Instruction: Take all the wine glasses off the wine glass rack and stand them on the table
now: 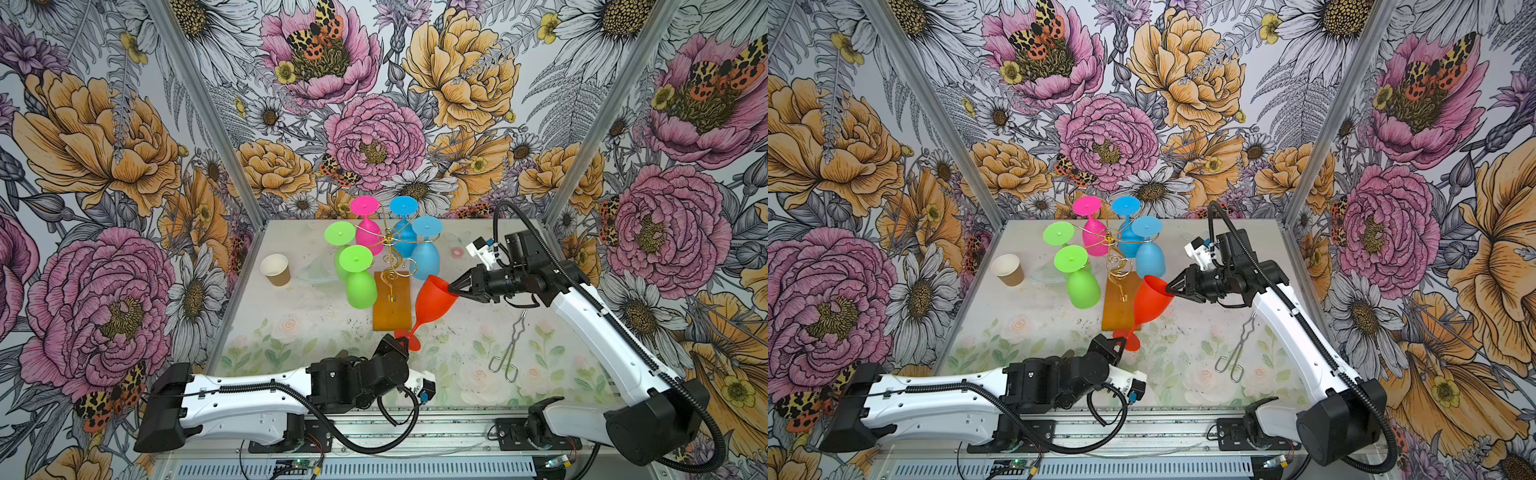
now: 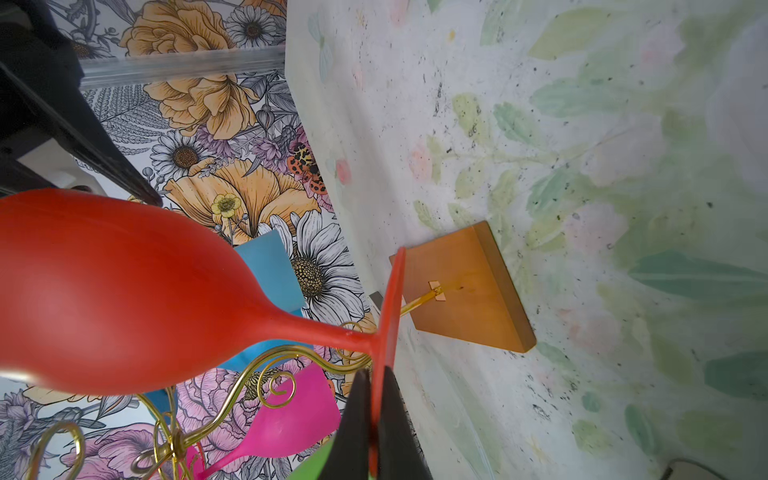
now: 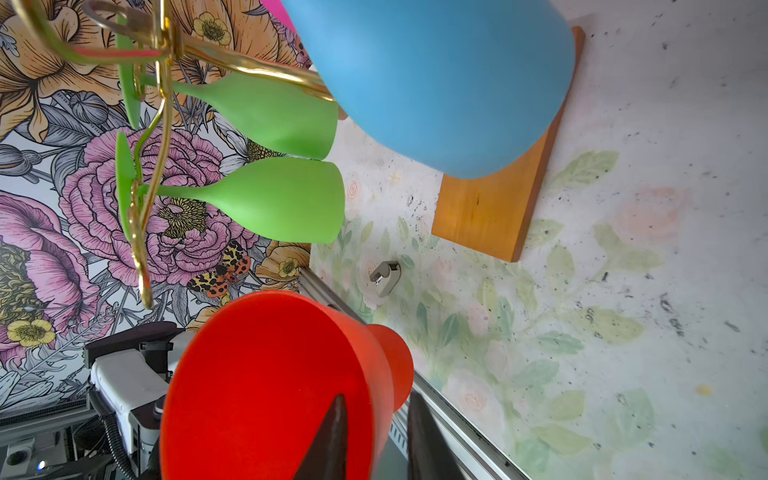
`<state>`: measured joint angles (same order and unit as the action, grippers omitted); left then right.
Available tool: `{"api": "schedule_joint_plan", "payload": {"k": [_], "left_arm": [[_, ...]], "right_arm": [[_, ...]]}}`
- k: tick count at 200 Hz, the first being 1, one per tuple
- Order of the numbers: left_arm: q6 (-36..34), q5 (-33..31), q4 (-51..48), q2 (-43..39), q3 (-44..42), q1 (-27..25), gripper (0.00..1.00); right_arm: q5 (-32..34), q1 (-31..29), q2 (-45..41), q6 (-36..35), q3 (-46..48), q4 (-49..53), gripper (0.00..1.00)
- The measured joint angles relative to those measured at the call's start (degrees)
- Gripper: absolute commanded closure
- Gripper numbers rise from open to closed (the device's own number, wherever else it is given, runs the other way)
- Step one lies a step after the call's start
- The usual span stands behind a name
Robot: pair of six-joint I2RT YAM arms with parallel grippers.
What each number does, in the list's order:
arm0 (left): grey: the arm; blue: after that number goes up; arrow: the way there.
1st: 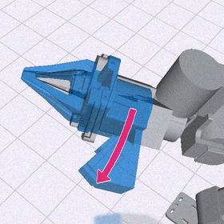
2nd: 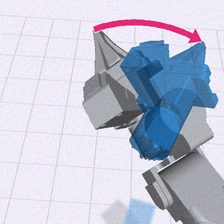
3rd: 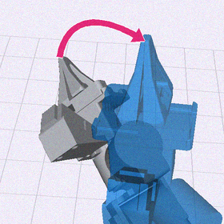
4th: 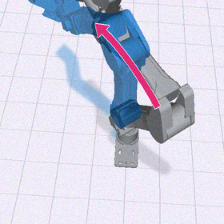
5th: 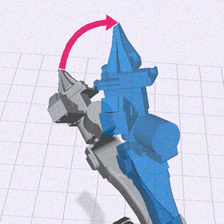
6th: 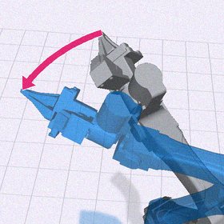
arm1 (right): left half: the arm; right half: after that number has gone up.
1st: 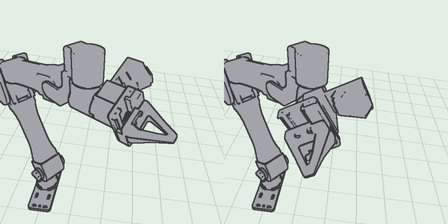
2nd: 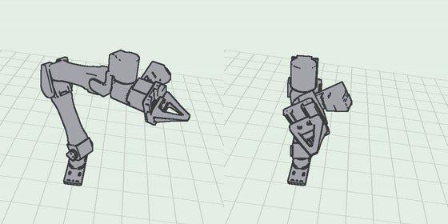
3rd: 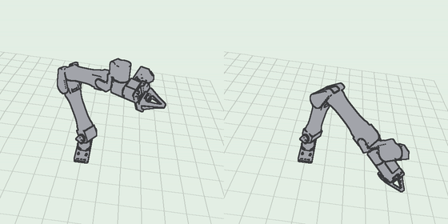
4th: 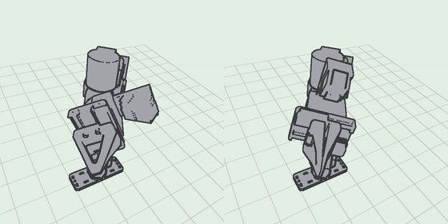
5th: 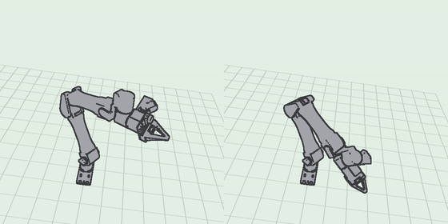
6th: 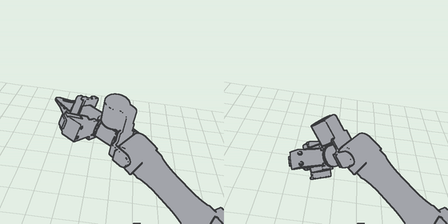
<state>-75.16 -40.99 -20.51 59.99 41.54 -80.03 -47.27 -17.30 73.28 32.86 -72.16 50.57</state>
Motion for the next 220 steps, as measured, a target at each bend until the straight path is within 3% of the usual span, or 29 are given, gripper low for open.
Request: {"api": "schedule_joint_plan", "payload": {"k": [103,163,172,220], "left_arm": [[-6.56,-2.58,4.83,0.0,-3.78,0.0,1.0],[-7.17,-2.64,7.32,-1.86,-4.85,0.0,0.76],[-6.95,-2.64,7.48,-2.21,-4.92,-0.11,0.64],[0.17,-1.16,7.89,-2.43,-5.29,-2.69,0.46]], "right_arm": [[0.85,0.0,-0.02,-2.36,1.62,1.44,0.96],[2.01,0.15,-0.33,-3.93,2.25,3.04,1.0],[2.29,0.52,-0.74,-4.07,2.29,3.26,1.0],[4.5,3.19,-3.43,-4.35,2.69,3.72,1.0]]}}
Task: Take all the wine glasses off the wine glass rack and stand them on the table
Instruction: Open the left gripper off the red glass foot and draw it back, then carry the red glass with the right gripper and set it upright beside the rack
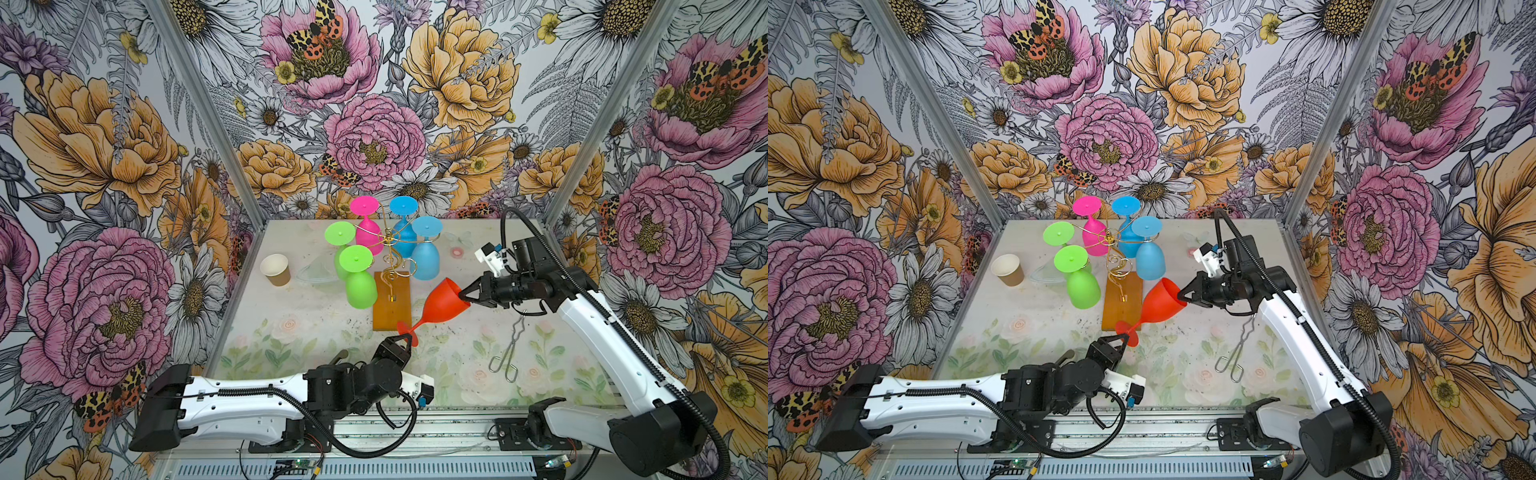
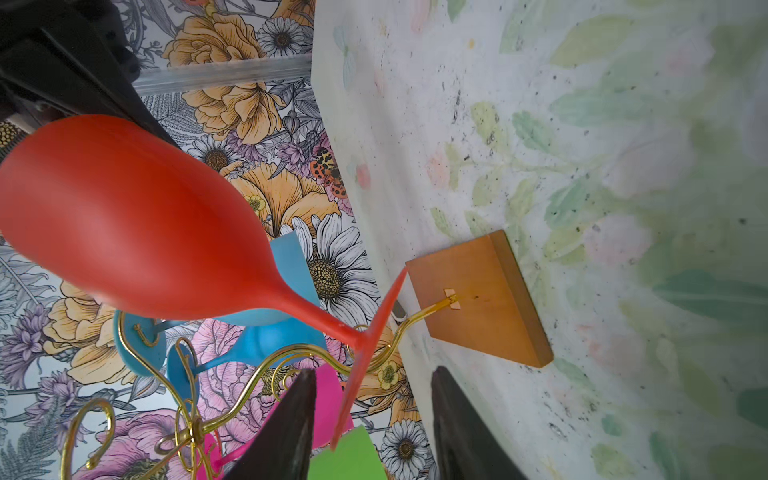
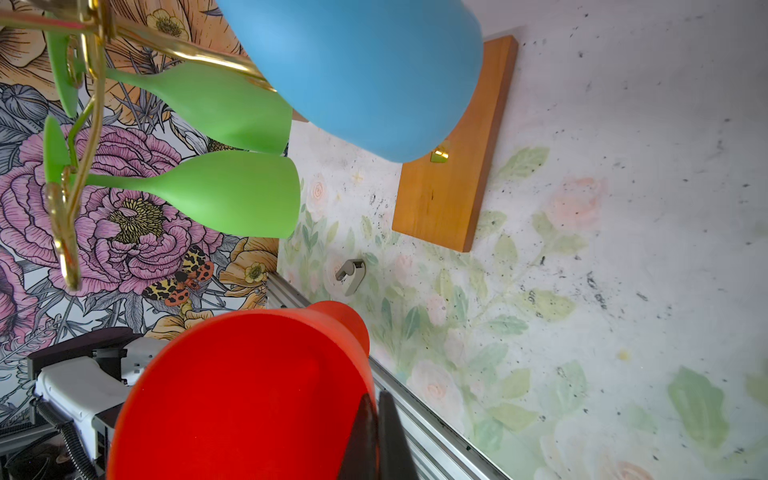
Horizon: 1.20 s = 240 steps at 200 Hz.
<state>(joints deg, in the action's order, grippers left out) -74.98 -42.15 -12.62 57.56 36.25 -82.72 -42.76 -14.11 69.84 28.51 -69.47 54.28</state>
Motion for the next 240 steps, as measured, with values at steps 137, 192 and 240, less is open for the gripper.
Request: {"api": "schedule_joint_plan", "payload": {"k": [137,192,240], "left_arm": [[68.57,-1.79,-13.18,-0.37,10.34,-2.73,0.11],[83.25,3.76,-18.75,-10.86,8.44,5.09,0.11],[91.41,4.48,-22.56,-17.66,5.07,8.52,0.1]], "right_arm": [[29.59,1.81,-0.98,-5.31,-1.9,5.18,1.0],[42.16,1.7,8.15,-9.11,-9.7,4.48,1.0],[46.56,1.7,16.04,-10.4,-13.86,1.18,1.0]]}}
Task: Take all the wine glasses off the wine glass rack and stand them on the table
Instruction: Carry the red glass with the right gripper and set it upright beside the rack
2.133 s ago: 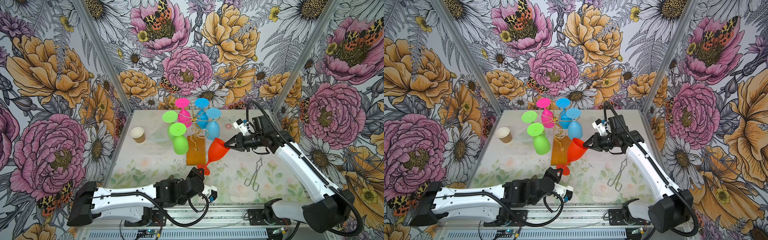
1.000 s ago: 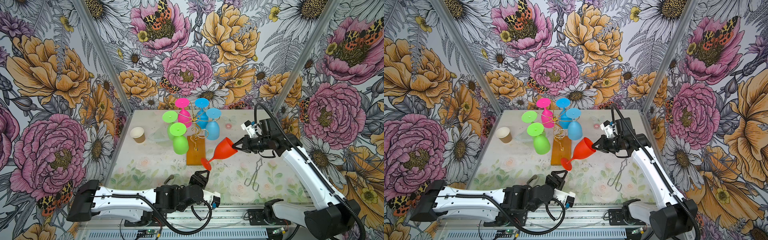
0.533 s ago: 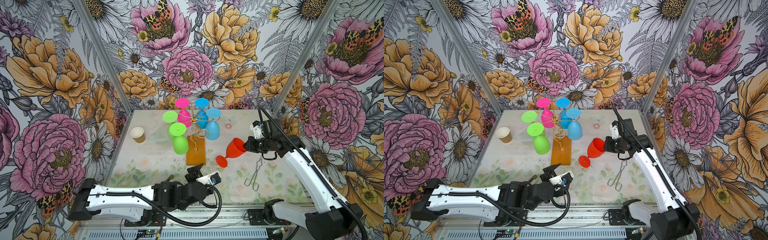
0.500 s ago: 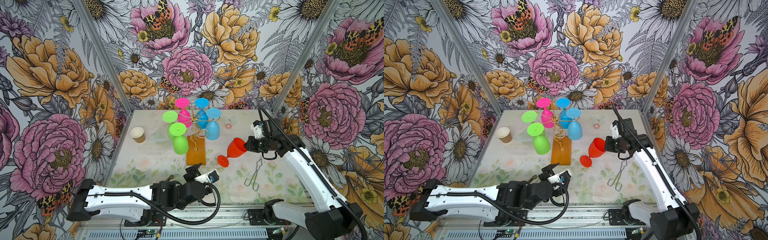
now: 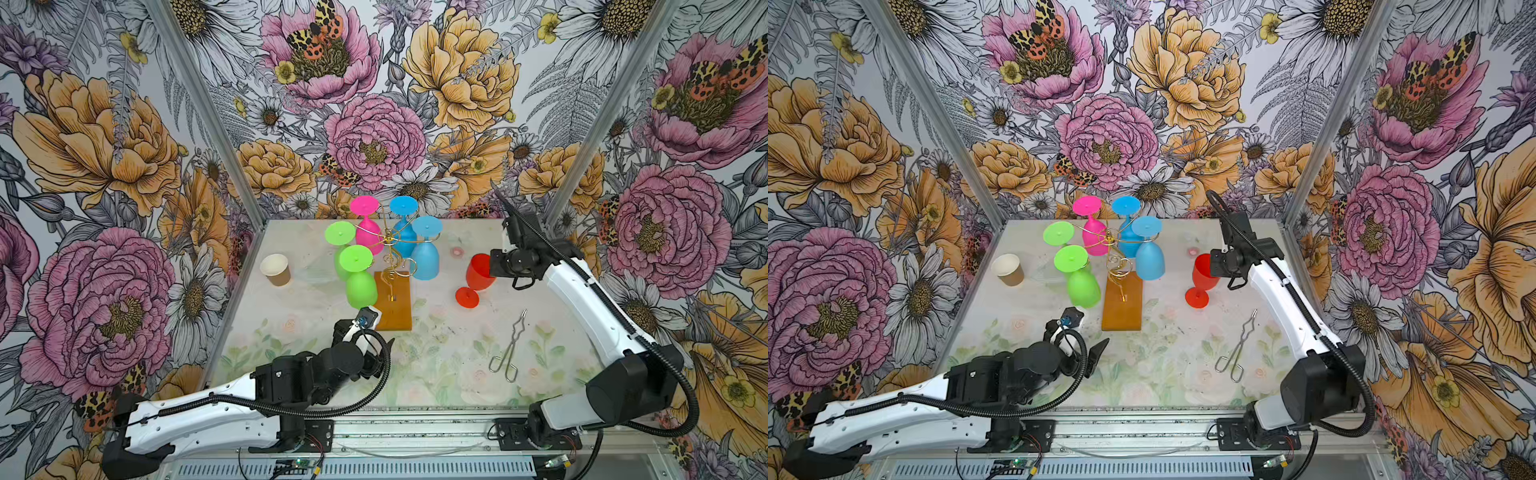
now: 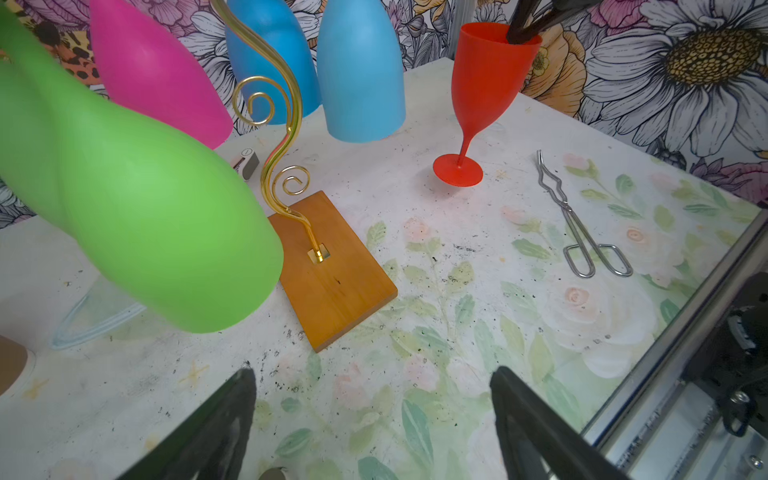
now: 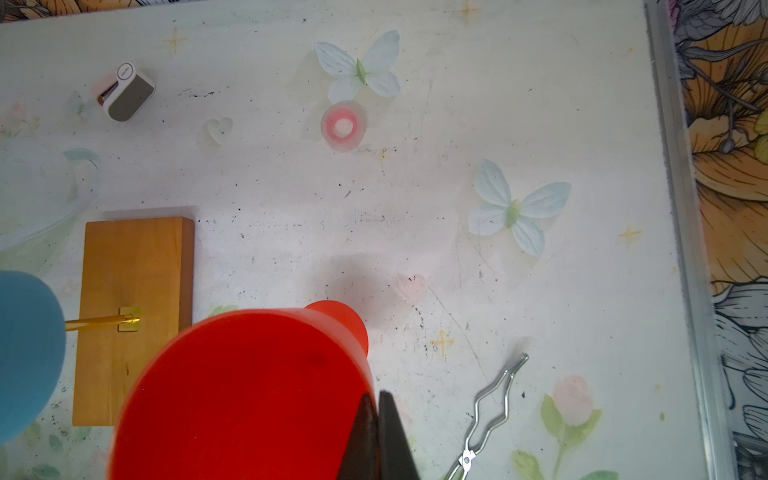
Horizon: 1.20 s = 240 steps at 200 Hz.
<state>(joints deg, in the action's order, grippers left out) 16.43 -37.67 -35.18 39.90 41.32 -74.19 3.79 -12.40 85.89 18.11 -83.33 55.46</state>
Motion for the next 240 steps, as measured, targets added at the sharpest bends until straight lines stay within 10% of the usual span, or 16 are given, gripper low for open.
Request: {"api": "schedule_joint_plan", "payload": {"k": [240], "left_arm": [[9.16,-4.68,-11.61,-10.82,-1.38,19.93,0.01]], "right_arm": [[0.52,-6.54,33.11,-1.51,-30.6,-6.29,1.0]]}}
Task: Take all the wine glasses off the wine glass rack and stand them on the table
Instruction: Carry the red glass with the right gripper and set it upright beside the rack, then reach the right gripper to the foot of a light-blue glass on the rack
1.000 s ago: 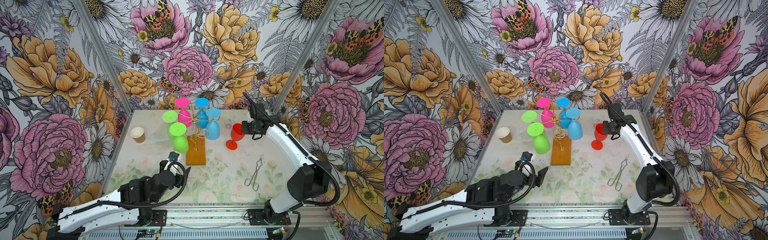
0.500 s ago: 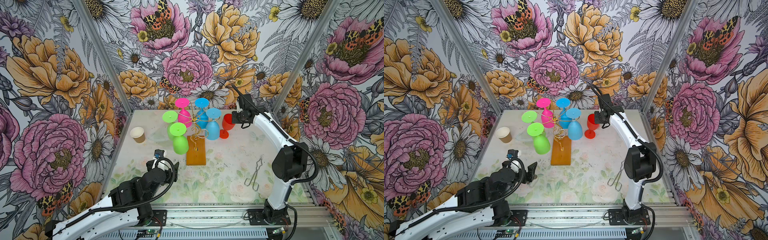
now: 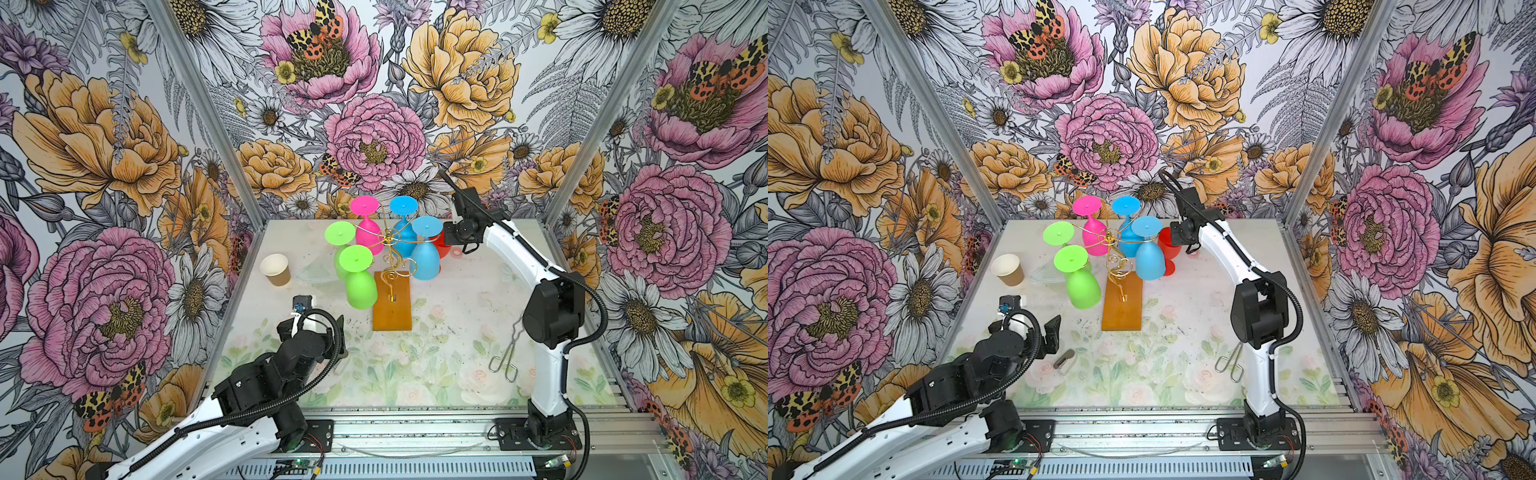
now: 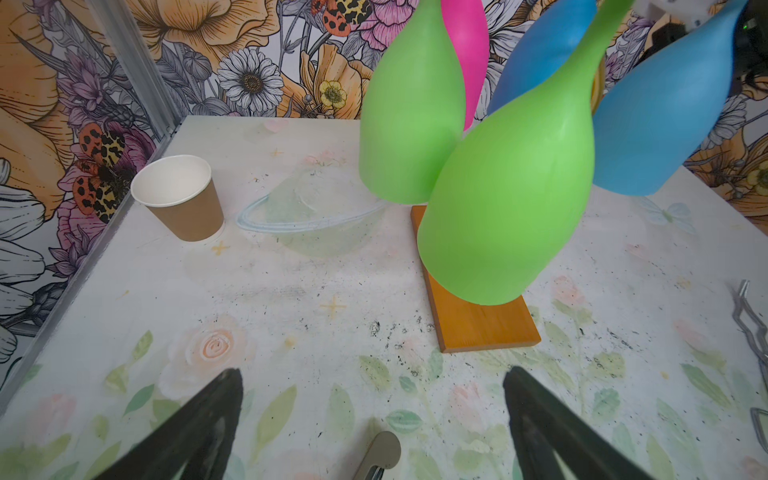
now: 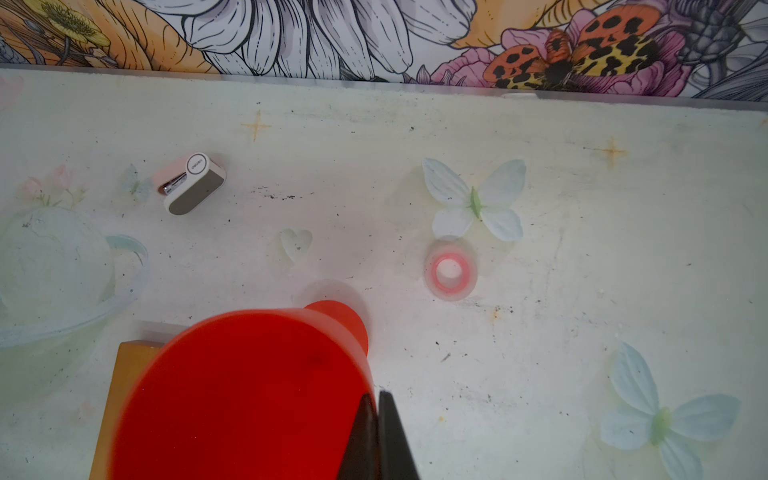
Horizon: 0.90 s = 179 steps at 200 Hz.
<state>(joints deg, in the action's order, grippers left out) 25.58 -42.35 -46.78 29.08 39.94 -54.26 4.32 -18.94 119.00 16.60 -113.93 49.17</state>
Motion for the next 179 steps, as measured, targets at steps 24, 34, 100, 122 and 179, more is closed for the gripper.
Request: {"api": "schedule_joint_plan", "payload": {"k": [24,34,100,122,179], "left_arm": [[0.0,0.44,-0.17,0.46,0.0,0.09,0.01],[0.0,0.44,-0.2,0.44,0.0,0.2,0.01],[0.0,0.85,-0.22,0.26,0.0,0.31,0.01],[0.0,0.94,-0.22,0.11,0.0,0.33,0.01],[0.0,2.32,-0.26,-0.09,0.0,0.76,0.01]], "right_arm": [[0.63,-0.24,0.96,-0.02,-0.66,-0.11,1.0],[0.68,-0.26,1.18,0.0,-0.68,-0.17,1.0],[1.27,-0.28,1.81,0.0,-0.68,-0.17,0.96],[1.22,-0.28,1.81,-0.04,-0.7,-0.2,0.85],[-0.11,-0.26,1.53,-0.5,-1.44,-0.15,0.4]]}}
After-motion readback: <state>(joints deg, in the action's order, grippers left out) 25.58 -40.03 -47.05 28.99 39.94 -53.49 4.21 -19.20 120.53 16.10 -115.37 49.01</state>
